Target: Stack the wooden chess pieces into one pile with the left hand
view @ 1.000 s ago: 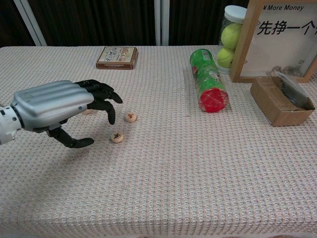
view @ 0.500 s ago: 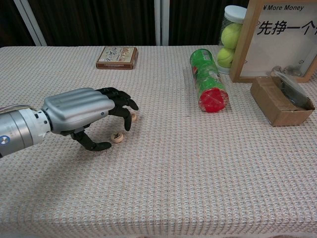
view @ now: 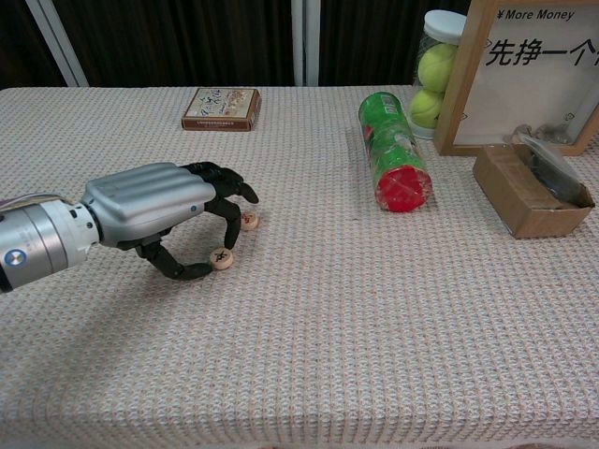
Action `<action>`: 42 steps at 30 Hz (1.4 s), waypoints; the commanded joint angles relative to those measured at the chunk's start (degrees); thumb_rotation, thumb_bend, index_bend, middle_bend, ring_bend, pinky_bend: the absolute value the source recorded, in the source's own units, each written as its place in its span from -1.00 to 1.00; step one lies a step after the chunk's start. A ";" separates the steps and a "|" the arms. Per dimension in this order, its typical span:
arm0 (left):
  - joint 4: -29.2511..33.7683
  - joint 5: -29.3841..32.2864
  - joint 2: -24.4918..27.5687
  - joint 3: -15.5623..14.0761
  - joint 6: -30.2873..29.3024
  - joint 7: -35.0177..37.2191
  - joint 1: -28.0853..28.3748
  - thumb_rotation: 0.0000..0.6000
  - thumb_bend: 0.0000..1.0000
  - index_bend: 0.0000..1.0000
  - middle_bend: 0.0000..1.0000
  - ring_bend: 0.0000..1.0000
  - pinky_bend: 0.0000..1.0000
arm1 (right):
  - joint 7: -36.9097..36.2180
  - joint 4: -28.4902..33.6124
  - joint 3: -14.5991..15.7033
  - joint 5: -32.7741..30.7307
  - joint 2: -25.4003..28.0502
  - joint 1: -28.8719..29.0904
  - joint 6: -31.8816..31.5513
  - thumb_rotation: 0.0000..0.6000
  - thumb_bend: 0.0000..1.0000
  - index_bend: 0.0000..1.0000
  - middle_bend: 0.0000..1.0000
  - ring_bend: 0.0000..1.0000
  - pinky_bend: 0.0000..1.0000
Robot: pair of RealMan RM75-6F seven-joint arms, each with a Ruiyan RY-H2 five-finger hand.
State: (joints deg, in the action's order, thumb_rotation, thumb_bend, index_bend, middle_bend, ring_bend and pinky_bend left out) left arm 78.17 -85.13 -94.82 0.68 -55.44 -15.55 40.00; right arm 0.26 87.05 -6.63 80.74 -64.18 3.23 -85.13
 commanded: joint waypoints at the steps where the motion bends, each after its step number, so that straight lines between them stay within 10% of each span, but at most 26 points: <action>1: 0.03 0.18 0.00 0.00 0.12 -0.14 -0.03 1.00 -0.40 -0.08 -0.78 -1.00 -0.92 | 0.05 -0.01 0.01 -0.02 -0.02 0.02 0.05 1.00 -0.45 -1.00 -1.00 -1.00 -1.00; 28: 1.97 0.35 1.02 0.22 -0.38 1.66 -0.30 1.00 -0.40 -0.02 -0.75 -1.00 -0.92 | -0.29 -0.22 -0.17 -0.23 0.04 -0.17 -0.15 1.00 -0.46 -1.00 -1.00 -1.00 -1.00; 42: 11.18 5.74 11.92 3.48 -2.02 4.55 -2.19 1.00 -0.40 -0.02 -0.74 -1.00 -0.91 | -0.12 0.32 -0.26 -0.19 0.43 -0.36 -0.52 1.00 -0.46 -1.00 -1.00 -1.00 -1.00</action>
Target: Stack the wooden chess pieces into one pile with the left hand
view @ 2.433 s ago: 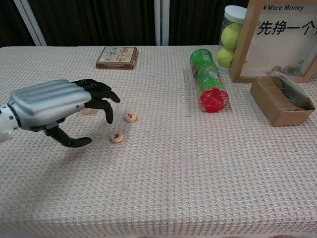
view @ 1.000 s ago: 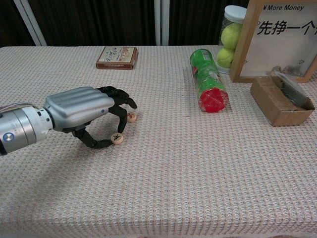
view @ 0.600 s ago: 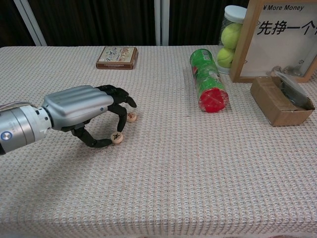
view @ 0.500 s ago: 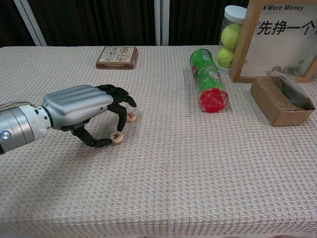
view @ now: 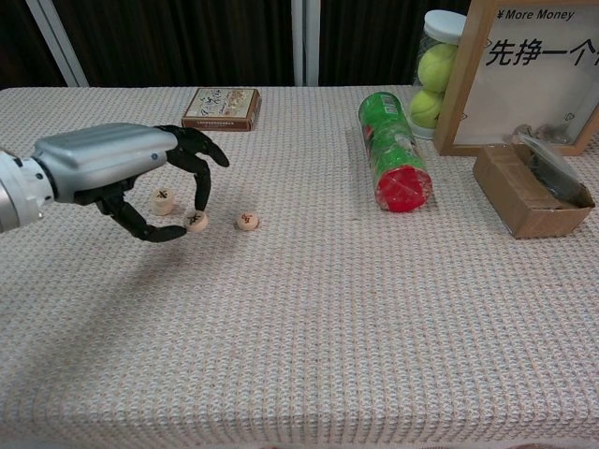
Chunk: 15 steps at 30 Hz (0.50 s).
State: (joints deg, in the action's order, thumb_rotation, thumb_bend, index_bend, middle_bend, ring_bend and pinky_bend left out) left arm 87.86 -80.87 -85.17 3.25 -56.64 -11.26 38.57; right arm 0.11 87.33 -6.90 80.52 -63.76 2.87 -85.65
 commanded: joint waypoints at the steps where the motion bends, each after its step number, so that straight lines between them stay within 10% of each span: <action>1: 1.87 2.03 3.27 1.29 -1.21 0.43 -1.04 1.00 -0.40 -0.02 -0.74 -1.00 -0.91 | 0.15 0.11 0.03 0.06 0.02 0.01 0.01 1.00 -0.46 -1.00 -1.00 -1.00 -1.00; 15: -3.56 7.53 3.52 3.09 1.80 3.81 -0.83 1.00 -0.40 -0.01 -0.74 -1.00 -0.91 | 2.42 1.61 0.17 0.49 0.05 0.50 0.32 1.00 -0.46 -1.00 -1.00 -1.00 -1.00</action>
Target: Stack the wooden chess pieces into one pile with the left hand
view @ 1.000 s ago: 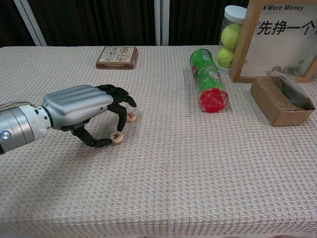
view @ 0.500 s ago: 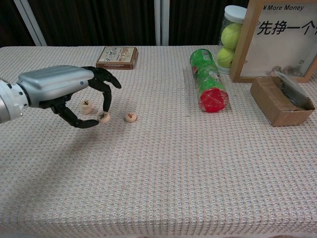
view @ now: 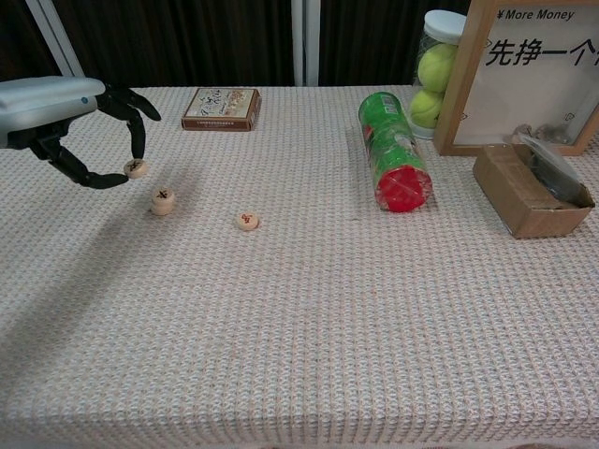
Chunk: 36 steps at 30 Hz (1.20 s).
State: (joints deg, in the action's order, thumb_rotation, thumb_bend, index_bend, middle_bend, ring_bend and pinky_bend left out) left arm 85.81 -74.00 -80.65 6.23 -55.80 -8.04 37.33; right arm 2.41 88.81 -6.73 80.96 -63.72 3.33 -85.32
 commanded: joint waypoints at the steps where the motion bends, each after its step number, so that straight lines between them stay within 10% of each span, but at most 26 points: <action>1: -2.02 0.79 -1.28 0.16 1.22 0.76 0.53 1.00 -0.40 -0.01 -0.74 -1.00 -0.91 | 0.19 0.20 0.04 0.07 0.04 0.03 -0.01 1.00 -0.46 -1.00 -1.00 -1.00 -1.00; 36: -8.17 1.81 -6.54 -0.11 3.26 -2.61 2.65 1.00 -0.40 -0.03 -0.73 -1.00 -0.92 | -0.51 -0.32 0.07 -0.16 -0.11 0.14 0.28 1.00 -0.45 -1.00 -1.00 -1.00 -1.00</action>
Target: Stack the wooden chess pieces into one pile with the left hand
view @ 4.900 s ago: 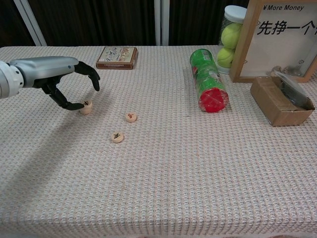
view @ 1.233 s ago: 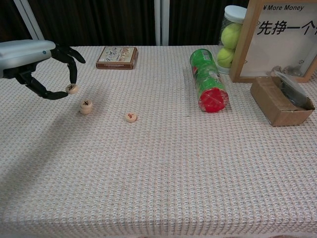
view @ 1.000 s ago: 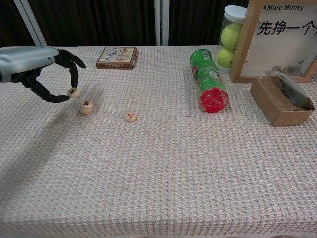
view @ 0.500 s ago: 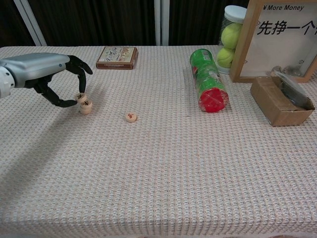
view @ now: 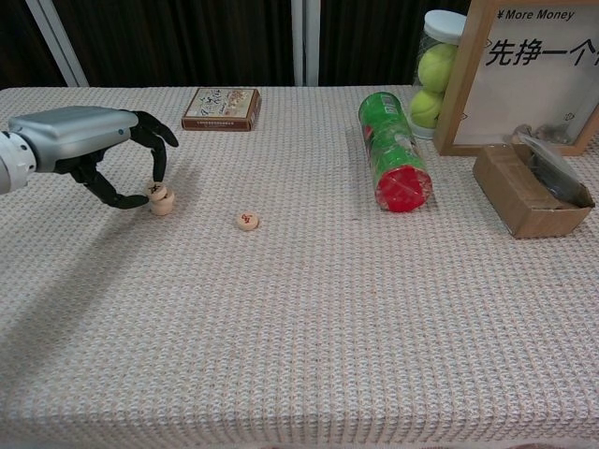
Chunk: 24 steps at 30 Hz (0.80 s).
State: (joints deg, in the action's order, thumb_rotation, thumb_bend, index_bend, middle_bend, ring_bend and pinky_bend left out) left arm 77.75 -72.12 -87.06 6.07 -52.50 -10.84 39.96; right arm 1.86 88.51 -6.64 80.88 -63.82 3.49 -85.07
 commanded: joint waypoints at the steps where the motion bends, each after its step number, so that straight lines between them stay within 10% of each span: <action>1: -0.23 -0.11 -0.23 0.07 -0.07 0.35 0.03 1.00 -0.40 -0.04 -0.73 -1.00 -0.91 | 0.06 -0.02 -0.04 -0.15 -0.02 -0.01 0.04 1.00 -0.46 -1.00 -1.00 -1.00 -1.00; 24: -0.08 -0.10 0.20 0.17 -0.05 1.18 -0.05 1.00 -0.40 -0.17 -0.73 -1.00 -0.91 | -0.14 -0.02 -0.10 -0.48 0.06 -0.15 0.00 1.00 -0.45 -1.00 -1.00 -1.00 -1.00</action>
State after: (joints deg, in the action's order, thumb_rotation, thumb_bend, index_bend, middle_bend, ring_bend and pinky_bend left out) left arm 77.60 -72.27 -86.93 6.21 -52.48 -9.62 39.97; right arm 1.71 88.49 -6.74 80.40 -63.76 3.34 -85.06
